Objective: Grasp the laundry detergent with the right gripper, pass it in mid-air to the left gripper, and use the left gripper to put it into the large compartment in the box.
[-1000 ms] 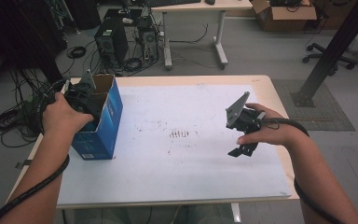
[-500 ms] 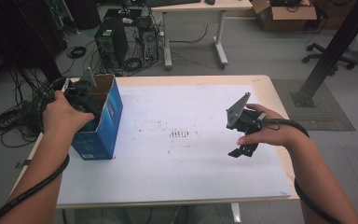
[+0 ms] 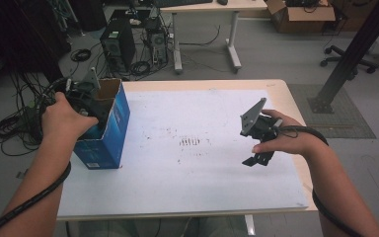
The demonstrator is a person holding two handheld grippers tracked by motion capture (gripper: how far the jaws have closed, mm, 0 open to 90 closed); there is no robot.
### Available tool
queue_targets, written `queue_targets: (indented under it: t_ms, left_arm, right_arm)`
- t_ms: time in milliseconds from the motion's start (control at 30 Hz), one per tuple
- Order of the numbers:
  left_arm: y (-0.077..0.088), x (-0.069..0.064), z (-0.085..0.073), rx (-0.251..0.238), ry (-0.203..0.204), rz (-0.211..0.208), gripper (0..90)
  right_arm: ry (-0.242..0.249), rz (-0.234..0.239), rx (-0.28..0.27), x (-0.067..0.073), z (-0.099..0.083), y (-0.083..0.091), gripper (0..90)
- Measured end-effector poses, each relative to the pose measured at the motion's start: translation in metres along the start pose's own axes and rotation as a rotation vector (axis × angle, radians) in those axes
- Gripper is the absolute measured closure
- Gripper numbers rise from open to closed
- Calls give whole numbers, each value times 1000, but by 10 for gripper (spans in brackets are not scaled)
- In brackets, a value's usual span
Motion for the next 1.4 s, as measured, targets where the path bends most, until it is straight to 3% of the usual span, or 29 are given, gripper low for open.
queue_targets:
  t_ms: [100,233,733,933,1233,1400]
  left_arm:
    - [7,0,-2,-7,-34,22,283]
    - [15,-3,-3,-12,-58,20,277]
    - [31,-4,-5,-30,-88,5,212]
    - [38,-7,-5,-37,-124,4,153]
    - [53,-18,-5,-48,-229,-14,32]
    - [62,-29,-5,-48,-318,-32,2]
  right_arm:
    - [1,-3,0,0,1,1,30]
    - [4,-4,-3,0,2,2,29]
    - [4,-11,0,2,3,6,29]
    - [2,-11,0,3,3,7,29]
    - [6,-13,3,3,4,9,29]
    - [6,-14,5,4,4,10,30]
Point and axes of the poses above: each handheld gripper's, and its own axes: y roughly backward along the jaws, z roughly out of its top, x roughly to its left, the point moved 5 cm from there along -y, roughly forward along the jaws, and after that the axes turned 6 degrees about -x, right-handed, at the moved point
